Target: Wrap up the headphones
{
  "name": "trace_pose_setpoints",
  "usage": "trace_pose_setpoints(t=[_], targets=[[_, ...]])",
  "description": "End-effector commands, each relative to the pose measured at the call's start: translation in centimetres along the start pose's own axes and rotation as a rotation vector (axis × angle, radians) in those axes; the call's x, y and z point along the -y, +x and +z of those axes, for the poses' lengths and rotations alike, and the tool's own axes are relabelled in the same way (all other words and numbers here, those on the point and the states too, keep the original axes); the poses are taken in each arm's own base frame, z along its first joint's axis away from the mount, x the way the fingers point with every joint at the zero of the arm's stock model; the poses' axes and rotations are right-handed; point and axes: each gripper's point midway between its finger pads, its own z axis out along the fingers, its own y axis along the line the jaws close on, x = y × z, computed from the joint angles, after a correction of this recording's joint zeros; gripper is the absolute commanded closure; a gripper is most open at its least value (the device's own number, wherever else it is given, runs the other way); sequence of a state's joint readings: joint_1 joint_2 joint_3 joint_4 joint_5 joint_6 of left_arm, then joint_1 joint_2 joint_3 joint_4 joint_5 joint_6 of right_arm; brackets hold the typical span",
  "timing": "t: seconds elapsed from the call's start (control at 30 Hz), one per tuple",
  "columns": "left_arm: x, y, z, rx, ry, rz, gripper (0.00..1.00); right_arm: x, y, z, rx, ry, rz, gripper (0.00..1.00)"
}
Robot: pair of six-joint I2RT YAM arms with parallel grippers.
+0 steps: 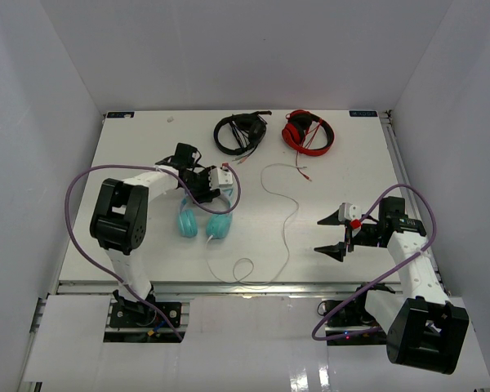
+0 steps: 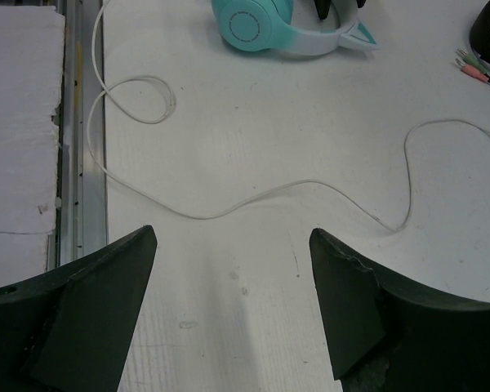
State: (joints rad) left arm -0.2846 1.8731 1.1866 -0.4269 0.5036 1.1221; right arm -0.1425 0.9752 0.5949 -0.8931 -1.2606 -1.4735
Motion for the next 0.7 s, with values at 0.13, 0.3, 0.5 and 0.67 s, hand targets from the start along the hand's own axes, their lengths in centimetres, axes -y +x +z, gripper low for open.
trace_pose_setpoints(t=[0.13, 0.3, 0.5, 0.67], targets=[[0.0, 0.2, 1.0, -0.009, 0.006, 0.007, 0.44, 0.4, -1.5, 0.0, 0.038, -0.005, -0.026, 0.18], [0.0, 0.0, 1.7, -0.019, 0.011, -0.004, 0.53, 0.4, -1.4, 0.0, 0.036, -0.005, -0.024, 0.18], [1.5, 0.8, 2.4, -0.053, 0.029, -0.014, 0.67, 0.4, -1.4, 0.0, 0.034, -0.003, -0.023, 0.19], [1.9, 1.5, 2.3, -0.085, 0.001, -0.082, 1.00, 0.3, -1.4, -0.1, 0.036, -0.001, -0.024, 0.19]])
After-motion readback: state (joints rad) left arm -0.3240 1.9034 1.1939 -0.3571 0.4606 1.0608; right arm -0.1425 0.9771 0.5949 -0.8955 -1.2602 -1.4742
